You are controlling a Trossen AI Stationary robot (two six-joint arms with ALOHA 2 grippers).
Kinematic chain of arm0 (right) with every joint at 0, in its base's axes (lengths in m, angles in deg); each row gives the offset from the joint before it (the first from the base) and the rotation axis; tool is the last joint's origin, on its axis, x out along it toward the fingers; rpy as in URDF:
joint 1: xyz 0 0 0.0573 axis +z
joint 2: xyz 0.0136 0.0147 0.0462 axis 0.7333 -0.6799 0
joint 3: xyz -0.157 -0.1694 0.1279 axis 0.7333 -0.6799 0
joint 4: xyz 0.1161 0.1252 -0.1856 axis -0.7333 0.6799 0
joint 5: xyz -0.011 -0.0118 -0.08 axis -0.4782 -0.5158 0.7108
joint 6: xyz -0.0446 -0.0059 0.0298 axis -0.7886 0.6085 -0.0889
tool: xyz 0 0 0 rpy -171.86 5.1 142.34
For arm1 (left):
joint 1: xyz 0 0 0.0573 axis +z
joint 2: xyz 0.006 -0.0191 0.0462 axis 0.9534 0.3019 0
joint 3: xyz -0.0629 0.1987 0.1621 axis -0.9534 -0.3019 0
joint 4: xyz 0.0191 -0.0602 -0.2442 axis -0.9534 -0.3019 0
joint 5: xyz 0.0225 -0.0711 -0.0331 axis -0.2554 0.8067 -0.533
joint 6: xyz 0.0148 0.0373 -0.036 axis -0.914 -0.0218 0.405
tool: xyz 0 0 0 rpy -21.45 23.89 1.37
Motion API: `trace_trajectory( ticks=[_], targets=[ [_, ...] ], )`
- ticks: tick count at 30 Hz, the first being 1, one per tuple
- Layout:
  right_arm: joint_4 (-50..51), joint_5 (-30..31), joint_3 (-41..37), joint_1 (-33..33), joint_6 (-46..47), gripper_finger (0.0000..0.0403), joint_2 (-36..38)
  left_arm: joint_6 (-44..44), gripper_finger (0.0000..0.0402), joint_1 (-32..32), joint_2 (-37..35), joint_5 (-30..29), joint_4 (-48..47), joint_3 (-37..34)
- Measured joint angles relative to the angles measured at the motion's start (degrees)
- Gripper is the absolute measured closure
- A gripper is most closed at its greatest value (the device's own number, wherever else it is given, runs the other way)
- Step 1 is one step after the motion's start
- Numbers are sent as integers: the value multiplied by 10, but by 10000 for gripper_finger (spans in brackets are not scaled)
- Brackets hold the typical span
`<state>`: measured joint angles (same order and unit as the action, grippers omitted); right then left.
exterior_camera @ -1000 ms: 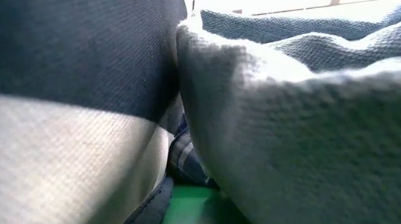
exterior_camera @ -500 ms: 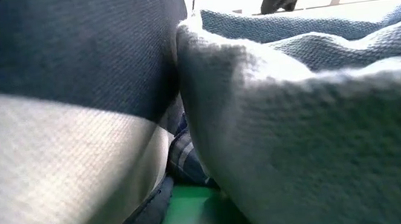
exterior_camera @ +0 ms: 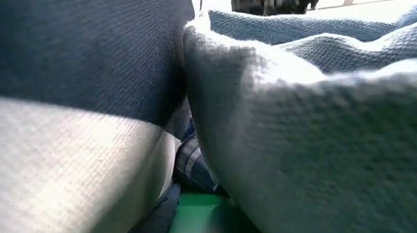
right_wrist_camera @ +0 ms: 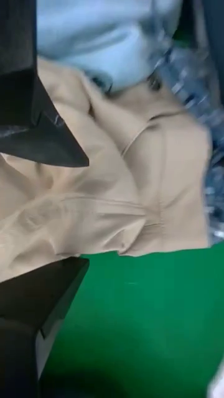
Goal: Sort clothes
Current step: Put the light brown shorts into the blue laundry organizer
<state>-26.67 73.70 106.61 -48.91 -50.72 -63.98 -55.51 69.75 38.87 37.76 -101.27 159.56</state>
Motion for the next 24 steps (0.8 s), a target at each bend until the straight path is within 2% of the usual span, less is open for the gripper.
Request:
trace_trajectory(
  ticks=[4,7,10,15,18,24],
  targets=[
    [-5,0,0,-6,2,136,-48,0,402,-3,0,0,0,0],
    [-17,-5,0,-6,-15,145,-76,0,402,-3,0,0,0,0],
    [-37,-19,0,-3,-34,199,-87,0,402,-3,0,0,0,-1],
    [-45,-20,0,-3,-58,365,-84,3,401,-3,0,2,-1,-6],
    [-44,2,3,-3,-47,388,-51,3,402,-3,0,2,2,-14],
    [-46,59,31,-3,-23,394,64,-14,401,-3,0,2,39,-40]
  ],
)
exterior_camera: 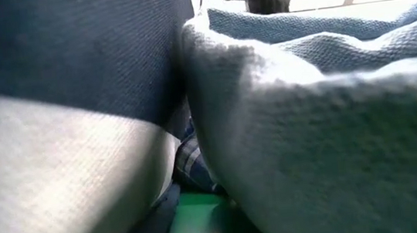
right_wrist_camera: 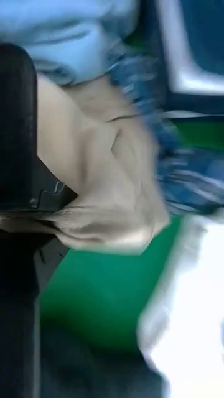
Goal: Sort clothes
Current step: Put the light brown shorts into the blue laundry organizer
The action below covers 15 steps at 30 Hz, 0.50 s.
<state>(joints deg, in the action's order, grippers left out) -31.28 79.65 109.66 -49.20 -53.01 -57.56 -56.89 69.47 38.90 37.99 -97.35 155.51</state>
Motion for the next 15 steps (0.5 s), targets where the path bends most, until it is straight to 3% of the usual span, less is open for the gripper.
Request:
trace_trajectory(
  ticks=[8,12,15],
  targets=[
    [-58,101,48,-1,19,394,141,-60,402,0,1,-12,98,-12],
    [-128,112,65,-1,10,394,179,-56,400,4,0,-14,149,-11],
    [-175,111,80,-1,-10,394,193,-25,384,19,-7,22,139,-10]
  ],
)
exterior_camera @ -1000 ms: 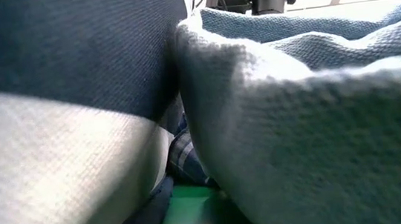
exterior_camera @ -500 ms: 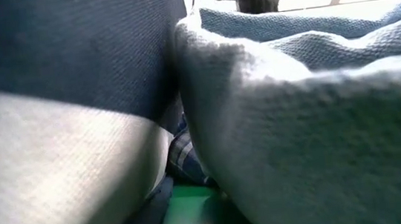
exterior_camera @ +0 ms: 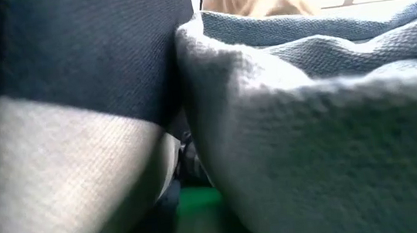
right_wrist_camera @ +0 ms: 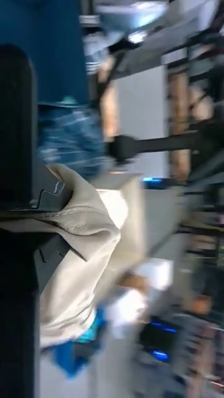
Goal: Sort clothes
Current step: Put the light brown shorts into the blue laundry organizer
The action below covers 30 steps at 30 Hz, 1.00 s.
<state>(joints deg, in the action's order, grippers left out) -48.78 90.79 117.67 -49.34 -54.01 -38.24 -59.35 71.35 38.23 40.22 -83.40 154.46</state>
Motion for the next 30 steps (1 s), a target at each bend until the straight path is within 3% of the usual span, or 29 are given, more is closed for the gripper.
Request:
trace_trajectory(
  ticks=[5,11,16,27,30],
  targets=[
    [-21,-15,39,3,-44,394,1,21,323,10,-15,78,2,0],
    [-21,-57,79,4,-64,394,-4,26,224,14,-14,83,3,-9],
    [-20,-85,102,7,-82,394,-5,29,169,38,-15,83,21,-82],
    [-16,-98,112,12,-85,394,-5,35,159,62,-32,326,421,-306],
    [-16,-98,111,12,-85,394,-5,52,172,61,-29,339,527,-350]
  ],
)
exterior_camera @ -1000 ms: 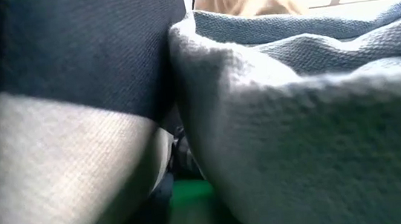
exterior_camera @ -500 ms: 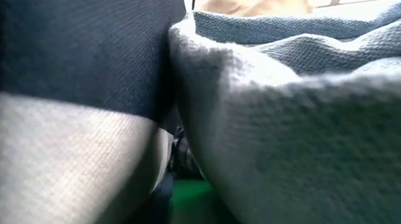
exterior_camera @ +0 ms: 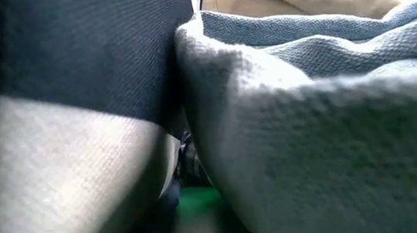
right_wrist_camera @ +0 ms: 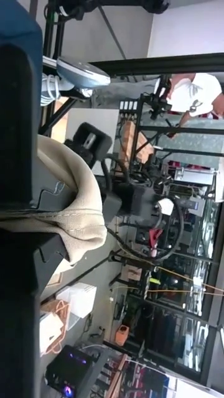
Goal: Sort clothes
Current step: Put the light brown shorts into the blue laundry organizer
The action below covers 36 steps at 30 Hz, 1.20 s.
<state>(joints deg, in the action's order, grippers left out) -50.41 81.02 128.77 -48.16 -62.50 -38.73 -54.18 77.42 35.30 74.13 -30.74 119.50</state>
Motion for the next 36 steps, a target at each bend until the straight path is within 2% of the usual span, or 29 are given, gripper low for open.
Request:
trace_trajectory(
  ticks=[3,5,9,10,13,20,24,30,36],
  targets=[
    [1,2,0,0,3,394,0,4,208,-2,5,-19,73,-28],
    [6,2,0,0,8,394,0,4,253,-4,5,-42,93,-27],
    [30,5,0,0,9,392,0,0,372,-4,6,-81,50,9],
    [37,16,0,0,12,390,0,-2,386,-4,8,-89,30,23],
    [71,65,1,0,38,380,-3,-30,393,-8,13,-131,-45,81],
    [145,70,1,0,85,312,-6,-97,401,-9,34,-183,-250,258],
    [171,69,1,0,101,259,-6,-116,401,-9,60,-183,-354,371],
    [198,78,23,-2,152,186,-6,-133,401,-12,132,-169,-568,541],
    [201,75,41,-2,222,129,-6,-223,401,-26,205,-163,-714,648]
  ],
)
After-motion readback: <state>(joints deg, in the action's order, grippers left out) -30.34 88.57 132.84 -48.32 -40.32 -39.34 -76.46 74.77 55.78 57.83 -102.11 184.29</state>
